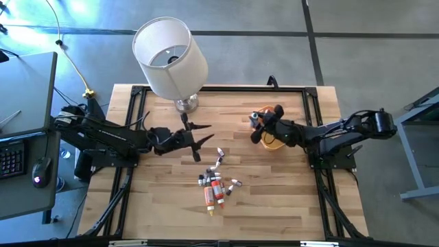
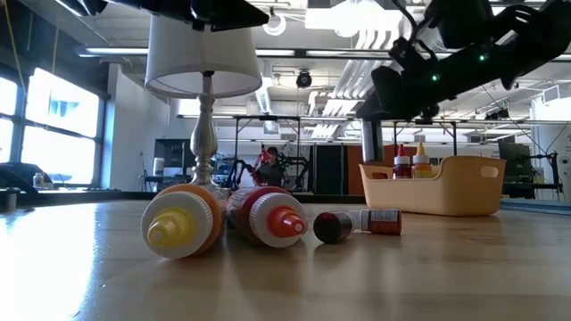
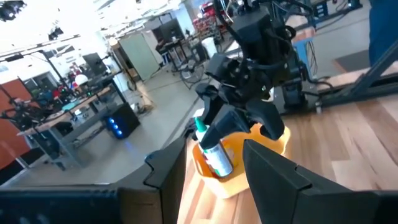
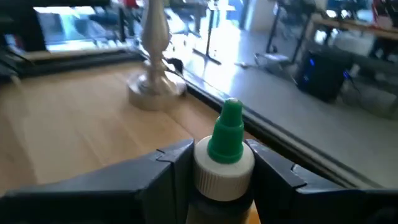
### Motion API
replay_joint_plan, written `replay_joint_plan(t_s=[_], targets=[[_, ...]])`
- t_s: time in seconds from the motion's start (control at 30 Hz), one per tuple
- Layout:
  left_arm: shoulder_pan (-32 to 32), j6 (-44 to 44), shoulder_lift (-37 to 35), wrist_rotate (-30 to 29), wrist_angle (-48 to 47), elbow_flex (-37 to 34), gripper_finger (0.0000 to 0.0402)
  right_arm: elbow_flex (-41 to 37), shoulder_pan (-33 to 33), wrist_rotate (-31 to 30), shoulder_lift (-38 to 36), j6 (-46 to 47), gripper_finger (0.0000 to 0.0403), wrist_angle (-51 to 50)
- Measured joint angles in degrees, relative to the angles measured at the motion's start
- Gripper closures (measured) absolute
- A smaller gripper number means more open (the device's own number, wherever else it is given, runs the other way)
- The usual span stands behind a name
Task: Pick & Place food coloring
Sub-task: Put the large green food coloring bottle into the yellow bin
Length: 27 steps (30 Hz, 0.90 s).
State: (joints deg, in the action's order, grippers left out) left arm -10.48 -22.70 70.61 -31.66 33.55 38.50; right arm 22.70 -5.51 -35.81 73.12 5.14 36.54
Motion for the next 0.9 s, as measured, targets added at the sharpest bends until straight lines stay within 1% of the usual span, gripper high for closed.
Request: replay_joint_plan(t_s=[0.1,0.23,0.27,0.33,0.43,0.47,0.77,0.9], targets=[[0.0,0.02,0.0,0.02,-1.16,0.0,0.0246,0.02,0.01,-2.49,-0.02,1.03,0.0282,-1.8],[-0.01,0.24,0.0,0.02,-1.16,0.0,0.0246,0.02,-0.42,-9.32,-0.02,1.91,0.028,-5.38],[0.0,0.24,0.0,0.02,-1.17,0.0,0.0246,0.02,-0.75,-10.12,-0.02,2.45,0.0279,-6.34],[0.0,0.24,0.0,0.02,-1.13,0.0,0.0246,0.02,-1.92,-9.17,-0.02,3.64,0.0279,-8.2],[0.0,0.24,0.0,0.02,-1.09,0.0,0.0246,0.02,-4.19,-3.5,0.12,7.07,0.0278,-9.04],[0.0,0.25,0.0,0.03,-1.08,0.0,0.0246,0.02,-4.72,-2.42,0.44,7.85,0.0278,-9.15],[0.0,0.26,0.0,0.05,-0.69,0.0,0.0246,0.02,-8.13,-1.28,6.87,7.82,0.0277,-7.53],[0.0,0.26,0.0,0.07,-0.54,0.0,0.0246,0.04,-9.15,-0.84,8.0,5.94,0.0275,-5.41]])
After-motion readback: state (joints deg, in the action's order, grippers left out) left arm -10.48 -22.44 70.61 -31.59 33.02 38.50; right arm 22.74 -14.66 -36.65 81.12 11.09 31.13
